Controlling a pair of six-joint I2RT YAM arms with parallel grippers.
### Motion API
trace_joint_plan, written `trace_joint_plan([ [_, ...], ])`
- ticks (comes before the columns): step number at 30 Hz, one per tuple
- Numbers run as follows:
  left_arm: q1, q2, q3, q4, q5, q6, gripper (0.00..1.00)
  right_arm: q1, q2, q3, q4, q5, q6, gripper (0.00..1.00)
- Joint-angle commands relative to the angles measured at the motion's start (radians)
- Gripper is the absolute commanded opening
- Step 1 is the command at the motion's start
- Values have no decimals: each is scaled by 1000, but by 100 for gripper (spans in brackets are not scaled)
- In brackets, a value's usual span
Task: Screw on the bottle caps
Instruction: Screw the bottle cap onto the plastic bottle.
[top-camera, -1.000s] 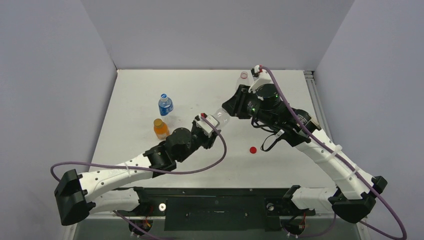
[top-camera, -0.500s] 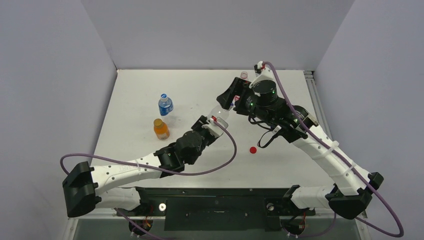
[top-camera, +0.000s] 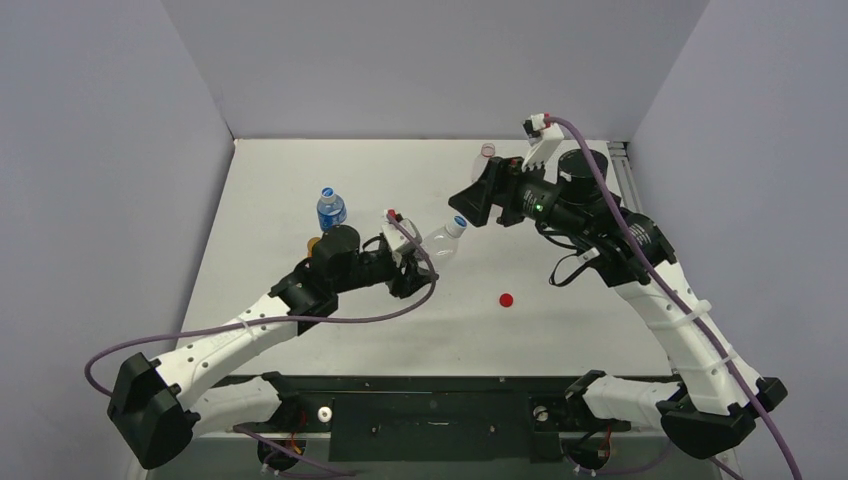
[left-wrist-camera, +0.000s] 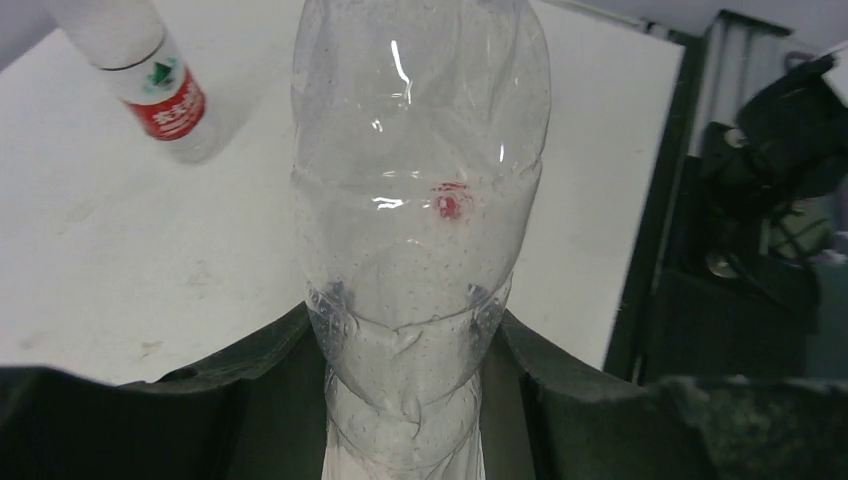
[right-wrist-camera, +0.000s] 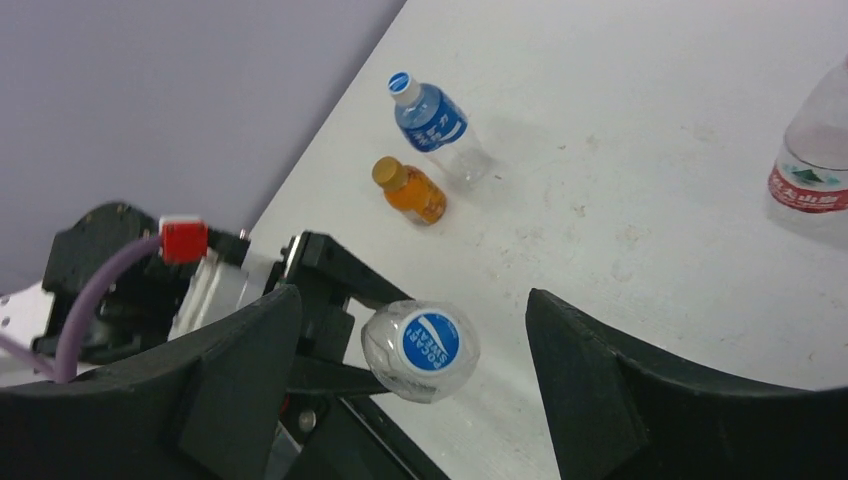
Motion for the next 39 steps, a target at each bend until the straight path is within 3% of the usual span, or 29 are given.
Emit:
trace_joint_plan([
  [1, 88, -46, -28, 138, 462, -215, 0, -13, -51, -47, 34, -234, -127, 77],
  [6, 107, -57, -56, 203, 566, -289, 0, -10, -69, -99, 63, -378, -139, 72],
  [13, 123, -63, -85, 274, 593, -350, 0, 12, -74, -122, 81, -393, -142, 58],
  [21, 132, -47, -90, 296, 602, -369, 0, 40, -77, -118, 68, -375, -158, 50],
  [29, 132, -31, -83, 277, 581, -355, 0, 60, -72, -94, 44, -305, -158, 19],
  [31, 131, -36, -78, 246, 523, -328, 0, 70, -71, -87, 34, -255, -149, 11],
  [34, 108, -70, -73, 201, 270, -271, 0, 81, -63, -79, 24, -171, -103, 0],
  [37, 48, -121, -93, 193, 10, -179, 0, 89, -36, -64, 1, -94, -33, 0],
  [39, 10, -154, -106, 206, -235, -132, 0, 91, -1, -36, -36, -41, 4, 0],
])
